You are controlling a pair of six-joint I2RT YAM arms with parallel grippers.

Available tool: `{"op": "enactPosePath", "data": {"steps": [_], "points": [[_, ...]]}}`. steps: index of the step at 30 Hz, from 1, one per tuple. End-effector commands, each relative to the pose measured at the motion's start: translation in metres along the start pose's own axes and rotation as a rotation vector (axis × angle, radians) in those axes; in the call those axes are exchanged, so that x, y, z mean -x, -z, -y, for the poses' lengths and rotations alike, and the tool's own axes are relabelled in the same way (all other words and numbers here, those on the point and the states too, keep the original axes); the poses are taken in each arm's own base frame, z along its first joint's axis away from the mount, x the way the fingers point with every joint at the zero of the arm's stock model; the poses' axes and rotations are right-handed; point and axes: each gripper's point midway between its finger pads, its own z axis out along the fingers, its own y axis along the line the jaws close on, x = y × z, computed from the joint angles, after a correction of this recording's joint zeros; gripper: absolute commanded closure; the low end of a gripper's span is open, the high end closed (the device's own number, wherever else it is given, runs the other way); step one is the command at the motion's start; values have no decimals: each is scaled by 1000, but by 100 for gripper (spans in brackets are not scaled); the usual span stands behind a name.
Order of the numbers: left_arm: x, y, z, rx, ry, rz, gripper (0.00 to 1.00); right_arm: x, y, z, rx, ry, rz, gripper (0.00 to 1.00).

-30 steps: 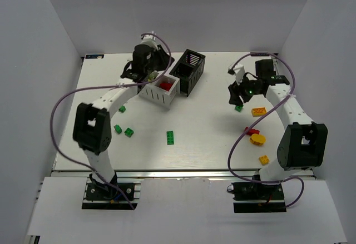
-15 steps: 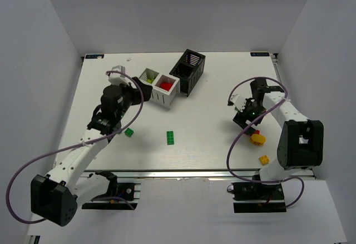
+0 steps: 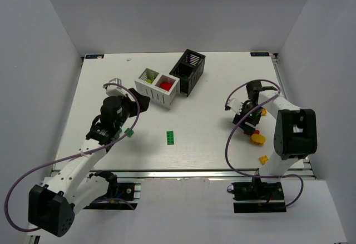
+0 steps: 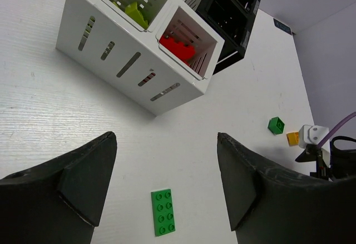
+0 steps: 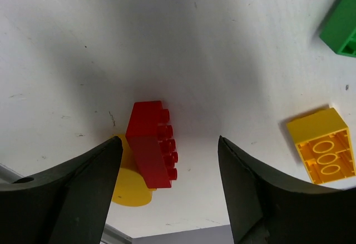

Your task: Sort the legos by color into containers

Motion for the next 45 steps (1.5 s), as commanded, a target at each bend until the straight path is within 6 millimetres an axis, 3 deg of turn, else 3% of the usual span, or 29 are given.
{"op": "enactPosePath", "data": {"steps": [1,5,8,10,11,15,19,20,22,26,27,28,29,30,32,33,34,35,37,38,40,45], "points": [[4,7,-4,17,15,23,18,2,-5,-1,14,74,13,26],[3,9,-5,21,24,24,18,0,-14,0,4,79,13,37],[3,10,-6,24,28,25,18,-1,-16,-1,8,85,13,52],[3,11,-6,25,30,29,18,2,-14,1,1,92,23,57],[3,12,-7,25,32,29,18,6,-13,1,0,97,42,65],[4,14,-7,27,43,34,18,33,10,11,-51,135,159,78],[5,18,-6,21,61,47,18,82,45,16,-64,183,318,84],[4,18,-7,22,67,47,18,105,60,18,-69,205,387,86],[5,19,-7,21,69,50,18,130,74,17,-72,224,451,88],[7,23,-4,8,82,58,18,211,112,13,-68,223,659,100],[6,24,-3,3,84,54,18,233,134,21,-108,217,723,100],[6,25,-1,-11,87,52,18,253,144,17,-85,119,777,100],[5,25,0,-17,92,50,18,276,154,26,-105,105,850,100],[3,26,1,-24,93,46,18,296,178,30,-121,101,919,100],[4,28,4,-45,107,49,17,327,196,26,-83,10,995,100],[5,29,6,-55,112,55,17,343,194,29,-59,-9,1021,100],[5,28,8,-73,121,66,17,360,217,29,-55,-13,1077,100],[6,28,14,-101,130,66,16,371,212,27,23,-103,1090,100],[9,23,23,-151,147,84,15,388,226,22,65,-153,1139,100],[10,20,28,-172,157,82,14,393,224,20,107,-224,1141,100],[3,10,40,-230,161,35,12,405,228,12,133,-279,1173,100],[14,-7,67,-317,143,9,6,414,226,1,174,-467,1170,100]]}}
